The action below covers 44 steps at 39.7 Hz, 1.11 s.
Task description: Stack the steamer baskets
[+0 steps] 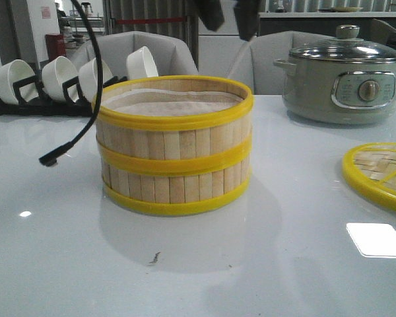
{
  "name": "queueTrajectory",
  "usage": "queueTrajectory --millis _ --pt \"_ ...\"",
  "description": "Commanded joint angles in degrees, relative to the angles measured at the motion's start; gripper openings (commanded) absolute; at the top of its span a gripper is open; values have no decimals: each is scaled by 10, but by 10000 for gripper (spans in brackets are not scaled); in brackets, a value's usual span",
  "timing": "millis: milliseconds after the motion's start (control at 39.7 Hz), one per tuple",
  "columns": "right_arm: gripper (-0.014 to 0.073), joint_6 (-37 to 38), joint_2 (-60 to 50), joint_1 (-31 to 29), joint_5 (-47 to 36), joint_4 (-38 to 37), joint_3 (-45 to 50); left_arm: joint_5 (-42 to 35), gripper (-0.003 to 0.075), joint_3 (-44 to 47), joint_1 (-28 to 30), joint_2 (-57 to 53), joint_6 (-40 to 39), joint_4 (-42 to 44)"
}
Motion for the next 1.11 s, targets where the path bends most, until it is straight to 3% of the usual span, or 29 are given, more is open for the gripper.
queueTrajectory --millis 0,151,403,504,630,832,1084 --pt "444 -1 1 0 -44 0 -22 6 272 -31 18 -65 0 59" --pt "444 -1 1 0 -44 0 -22 49 203 -31 62 -116 1 74" --pt "444 -1 1 0 -43 0 -22 54 199 45 164 -241 9 73" --pt "444 -1 1 0 -39 0 -22 37 188 104 204 -308 9 67" --pt "444 -1 1 0 -33 0 -22 17 83 197 249 -409 9 46" --pt "444 -1 1 0 -32 2 -22 -79 89 389 285 -605 -12 39" --pt "444 -1 1 0 -29 4 -22 -133 87 594 285 -838 -85 39"
